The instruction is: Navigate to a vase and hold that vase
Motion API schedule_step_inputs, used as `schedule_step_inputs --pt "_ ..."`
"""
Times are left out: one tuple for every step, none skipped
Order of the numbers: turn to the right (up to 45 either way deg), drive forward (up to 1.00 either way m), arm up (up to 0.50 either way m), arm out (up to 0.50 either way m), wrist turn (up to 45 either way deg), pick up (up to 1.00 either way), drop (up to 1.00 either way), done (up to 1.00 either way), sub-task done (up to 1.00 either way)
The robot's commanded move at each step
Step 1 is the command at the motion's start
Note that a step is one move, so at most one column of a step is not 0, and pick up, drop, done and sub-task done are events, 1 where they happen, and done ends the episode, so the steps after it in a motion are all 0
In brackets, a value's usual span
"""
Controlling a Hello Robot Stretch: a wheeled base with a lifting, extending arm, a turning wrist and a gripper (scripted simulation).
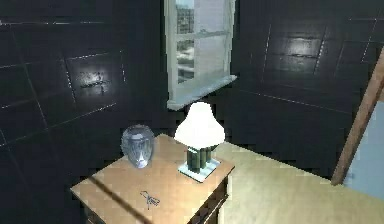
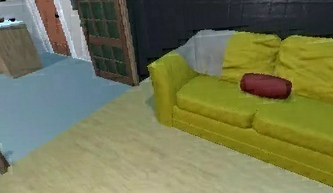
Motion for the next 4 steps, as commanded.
schedule_step_inputs --pt "-45.0 0.00 0.00 0.00 0.0 0.00 0.00 0.00 0.00" --pt "-45.0 0.00 0.00 0.00 0.0 0.00 0.00 0.00 0.00" --pt "-15.0 0.00 0.00 0.00 0.0 0.00 0.00 0.00 0.00" --pt "45.0 0.00 0.00 0.00 0.0 0.00 0.00 0.00 0.00"
